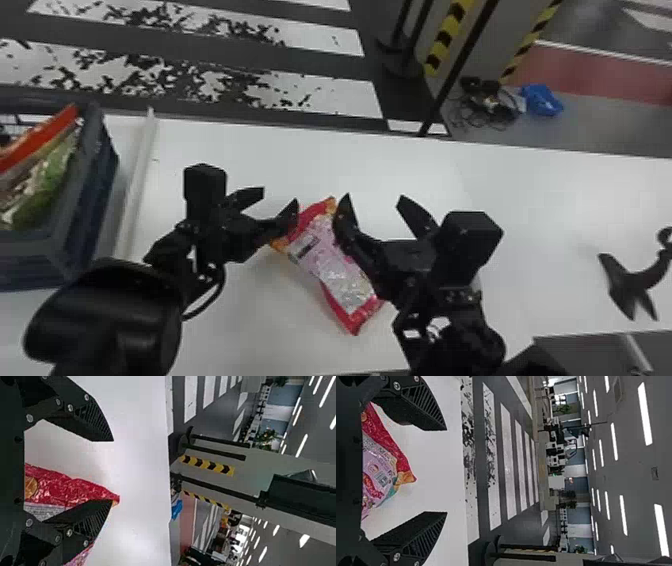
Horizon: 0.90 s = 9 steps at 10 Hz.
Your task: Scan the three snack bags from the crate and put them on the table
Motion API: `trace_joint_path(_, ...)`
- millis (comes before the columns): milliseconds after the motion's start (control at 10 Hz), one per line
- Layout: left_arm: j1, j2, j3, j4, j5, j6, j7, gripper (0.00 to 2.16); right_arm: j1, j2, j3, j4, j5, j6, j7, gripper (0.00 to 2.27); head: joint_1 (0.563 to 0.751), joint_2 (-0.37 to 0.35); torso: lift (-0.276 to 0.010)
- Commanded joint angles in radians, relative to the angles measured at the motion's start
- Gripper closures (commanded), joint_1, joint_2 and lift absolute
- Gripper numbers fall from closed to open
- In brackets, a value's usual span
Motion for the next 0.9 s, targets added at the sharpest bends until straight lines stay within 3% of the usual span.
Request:
trace_joint_path(0, 0.053, -0.003, 0.052, -0.109, -0.003, 0.001, -0.006, 0.03, 0.007, -0.005, -0.010, -0.005, -0.007, -0.001, 0.000, 0.13, 0.695, -0.232, -0.094)
trace_joint_path(100, 0.107, -0.003, 0.095, -0.204, 0.006, 0.010, -0.015, 0.03, 0.011, -0.005, -0.014, -0.005, -0.007, -0.010, 0.000, 0.13, 0.695, -0.220, -0.094)
trace_joint_path(300, 0.240, 0.032, 0.204, -0.436, 0.032, 0.023, -0.015, 0.03, 0.011, -0.005, -0.024, 0.004, -0.007, -0.010, 0.000, 0.13, 0.695, -0.191, -0.094)
trace_joint_path(500, 0.363, 0.041, 0.330, -0.615, 0.075, 0.032, -0.015, 0.03, 0.005, -0.012, -0.030, 0.030, -0.005, -0.025, 0.001, 0.13, 0.695, -0.118, -0.094)
trace_joint_path(800, 0.533, 0.038, 0.485, -0.768, 0.173, 0.020, 0.015, 0.08, -0.023, -0.027, -0.044, 0.090, -0.010, -0.037, 0.001, 0.13, 0.695, -0.004, -0.094)
